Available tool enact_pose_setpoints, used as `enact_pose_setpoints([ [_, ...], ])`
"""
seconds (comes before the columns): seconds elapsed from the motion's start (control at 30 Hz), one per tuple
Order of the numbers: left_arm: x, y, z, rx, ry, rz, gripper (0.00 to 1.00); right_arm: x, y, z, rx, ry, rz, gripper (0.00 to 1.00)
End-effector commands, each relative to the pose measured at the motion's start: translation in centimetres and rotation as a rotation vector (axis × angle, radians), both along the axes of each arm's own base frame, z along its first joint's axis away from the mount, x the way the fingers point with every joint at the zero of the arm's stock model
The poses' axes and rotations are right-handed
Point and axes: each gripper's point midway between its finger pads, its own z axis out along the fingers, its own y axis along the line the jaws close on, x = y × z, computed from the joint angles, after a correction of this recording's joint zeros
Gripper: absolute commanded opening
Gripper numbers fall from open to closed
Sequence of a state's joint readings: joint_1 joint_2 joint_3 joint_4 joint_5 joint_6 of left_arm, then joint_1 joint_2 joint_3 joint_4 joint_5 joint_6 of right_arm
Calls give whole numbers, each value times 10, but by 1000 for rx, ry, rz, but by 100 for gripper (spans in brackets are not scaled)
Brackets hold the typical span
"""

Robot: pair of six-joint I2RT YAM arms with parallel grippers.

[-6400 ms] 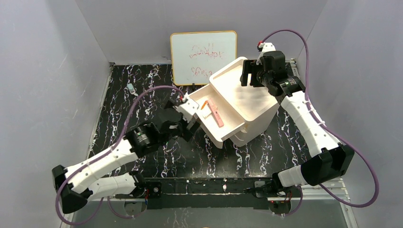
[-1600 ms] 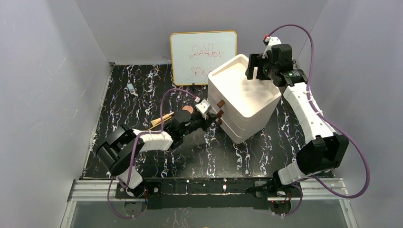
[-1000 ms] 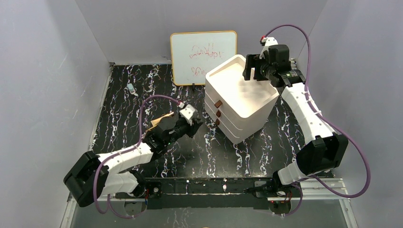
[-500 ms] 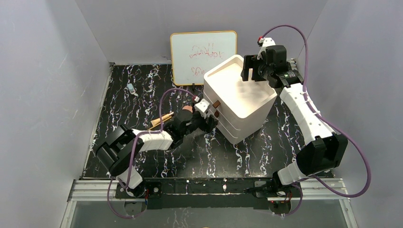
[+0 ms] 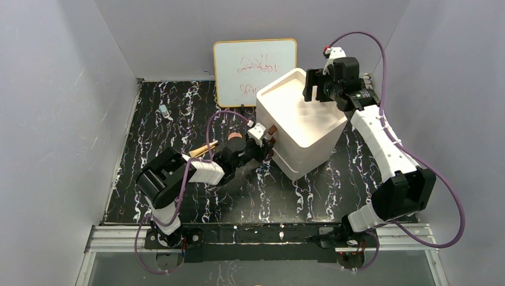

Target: Organize the makeup

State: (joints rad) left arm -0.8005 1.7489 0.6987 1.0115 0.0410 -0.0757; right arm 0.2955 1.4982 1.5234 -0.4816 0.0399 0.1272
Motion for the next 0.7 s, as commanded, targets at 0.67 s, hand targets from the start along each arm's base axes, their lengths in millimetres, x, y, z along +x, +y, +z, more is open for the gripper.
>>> enact_pose_setpoints([
  [0.67, -13, 43, 48, -117, -141, 115, 0, -21, 23, -20, 52, 90, 75, 90],
])
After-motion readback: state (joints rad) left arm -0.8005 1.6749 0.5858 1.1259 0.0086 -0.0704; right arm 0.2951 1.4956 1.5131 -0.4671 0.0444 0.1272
